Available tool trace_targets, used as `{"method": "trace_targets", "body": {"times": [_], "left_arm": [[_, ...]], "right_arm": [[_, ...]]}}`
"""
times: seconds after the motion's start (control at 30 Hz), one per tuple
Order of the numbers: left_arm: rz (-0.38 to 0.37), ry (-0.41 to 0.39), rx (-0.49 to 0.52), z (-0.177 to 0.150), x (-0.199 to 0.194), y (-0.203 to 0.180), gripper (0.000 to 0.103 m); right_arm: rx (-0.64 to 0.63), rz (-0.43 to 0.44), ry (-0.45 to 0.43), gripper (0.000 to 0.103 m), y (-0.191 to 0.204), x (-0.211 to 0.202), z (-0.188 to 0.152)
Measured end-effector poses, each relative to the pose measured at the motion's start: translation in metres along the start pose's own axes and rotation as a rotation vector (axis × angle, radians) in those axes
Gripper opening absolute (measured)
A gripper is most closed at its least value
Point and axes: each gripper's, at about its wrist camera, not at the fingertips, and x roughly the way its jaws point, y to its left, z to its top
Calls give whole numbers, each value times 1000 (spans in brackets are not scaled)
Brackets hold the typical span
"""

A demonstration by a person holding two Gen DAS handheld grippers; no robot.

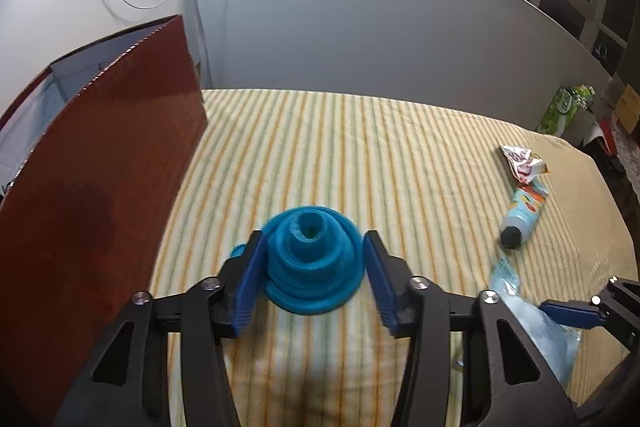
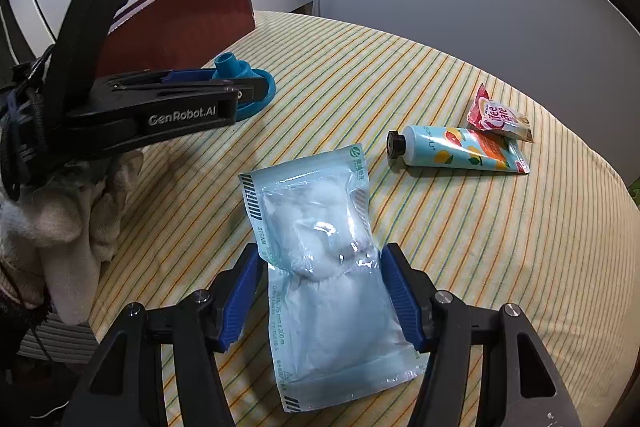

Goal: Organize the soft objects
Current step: 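Close the left tool on the teal funnel while the right tool lifts the cotton packet, then carry the funnel and cotton packet into the shoebox with both tools and release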

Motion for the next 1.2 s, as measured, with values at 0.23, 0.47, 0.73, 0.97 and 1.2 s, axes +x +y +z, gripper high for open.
{"method": "trace_targets", "body": {"times": [0.23,0.47,0.73,0.97,1.2], "left_arm": [[7,-14,19,0,0,-1,33],[-12,-13,17,-1,-5,0,30],[-82,-32,15,-10,-32,-5,30],[-113,-59,29,-16,-61,-6,30],[-147,-106,40,-10,-105,3,30]], "right_arm": [[-17,-16,6,56,2,-3,-1],[-3,-24,10,41,-1,-4,0],[17,-9,13,36,1,-10,-7],[49,-12,-15,34,2,-23,-13],[53,1,-76,34,6,-55,1]]}}
